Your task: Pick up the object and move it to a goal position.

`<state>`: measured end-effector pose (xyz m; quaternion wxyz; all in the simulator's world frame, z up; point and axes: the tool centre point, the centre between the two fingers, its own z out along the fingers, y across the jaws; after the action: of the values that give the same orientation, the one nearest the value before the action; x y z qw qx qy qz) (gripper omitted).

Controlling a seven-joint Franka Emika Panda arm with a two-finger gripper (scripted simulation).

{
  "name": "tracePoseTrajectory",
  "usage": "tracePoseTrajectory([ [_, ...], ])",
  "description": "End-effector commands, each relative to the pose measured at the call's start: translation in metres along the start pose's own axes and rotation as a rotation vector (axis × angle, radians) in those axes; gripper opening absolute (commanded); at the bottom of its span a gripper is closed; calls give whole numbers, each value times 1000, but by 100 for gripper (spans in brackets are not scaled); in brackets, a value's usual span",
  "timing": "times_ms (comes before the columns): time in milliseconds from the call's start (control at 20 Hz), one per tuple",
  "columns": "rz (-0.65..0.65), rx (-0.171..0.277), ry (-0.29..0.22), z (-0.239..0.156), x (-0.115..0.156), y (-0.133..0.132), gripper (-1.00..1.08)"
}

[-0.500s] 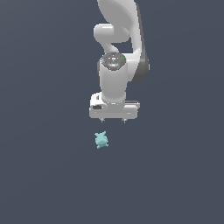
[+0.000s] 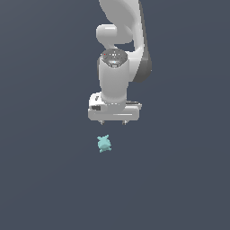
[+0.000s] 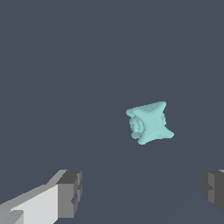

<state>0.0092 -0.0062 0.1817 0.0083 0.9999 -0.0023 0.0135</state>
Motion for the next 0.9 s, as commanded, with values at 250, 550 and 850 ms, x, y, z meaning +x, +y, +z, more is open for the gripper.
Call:
tracePoseTrajectory([
  [250,-3,-3,0,-1,0,1,100],
  [550,-35,-1,-4,11,6,8,100],
  [850,-101,3,-12,38,15,21,100],
])
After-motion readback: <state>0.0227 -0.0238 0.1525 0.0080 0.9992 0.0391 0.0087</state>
